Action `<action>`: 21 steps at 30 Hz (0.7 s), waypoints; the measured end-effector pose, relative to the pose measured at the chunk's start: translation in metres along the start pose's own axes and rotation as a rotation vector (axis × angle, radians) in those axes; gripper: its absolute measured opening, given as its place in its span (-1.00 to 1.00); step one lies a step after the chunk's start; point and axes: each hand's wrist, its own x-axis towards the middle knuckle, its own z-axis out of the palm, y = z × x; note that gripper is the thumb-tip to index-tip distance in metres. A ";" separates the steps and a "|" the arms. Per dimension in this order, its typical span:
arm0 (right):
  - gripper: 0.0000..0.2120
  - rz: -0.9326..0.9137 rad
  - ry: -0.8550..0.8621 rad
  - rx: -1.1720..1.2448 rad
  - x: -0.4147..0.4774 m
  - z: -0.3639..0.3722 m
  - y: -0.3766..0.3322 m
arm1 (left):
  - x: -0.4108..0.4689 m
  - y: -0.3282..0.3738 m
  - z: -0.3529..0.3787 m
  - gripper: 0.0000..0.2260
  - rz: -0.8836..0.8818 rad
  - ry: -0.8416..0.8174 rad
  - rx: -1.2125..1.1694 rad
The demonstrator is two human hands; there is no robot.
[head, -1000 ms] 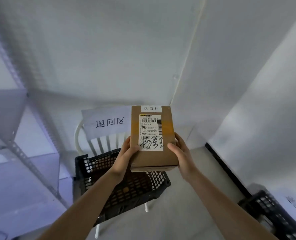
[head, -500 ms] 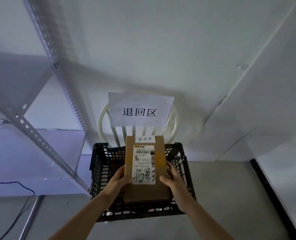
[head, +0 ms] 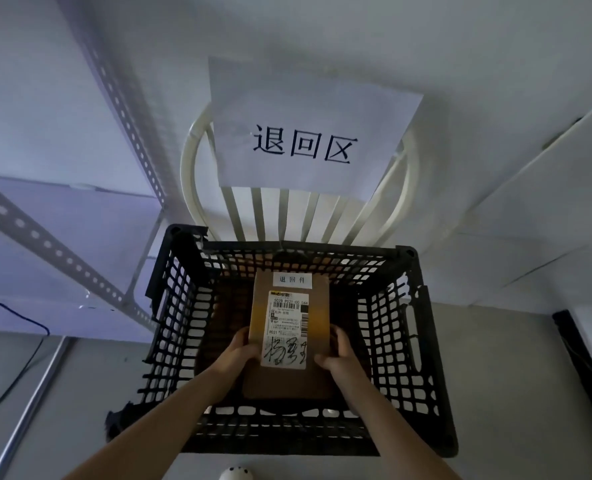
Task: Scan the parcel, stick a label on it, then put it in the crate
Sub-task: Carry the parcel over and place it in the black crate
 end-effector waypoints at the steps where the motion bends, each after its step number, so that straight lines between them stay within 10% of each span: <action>1: -0.30 0.010 0.000 -0.011 0.007 -0.001 0.000 | 0.006 0.001 0.000 -0.37 -0.002 0.002 0.000; 21: -0.27 0.021 0.027 -0.096 -0.002 -0.001 -0.025 | 0.003 0.020 0.003 -0.30 0.045 0.104 0.044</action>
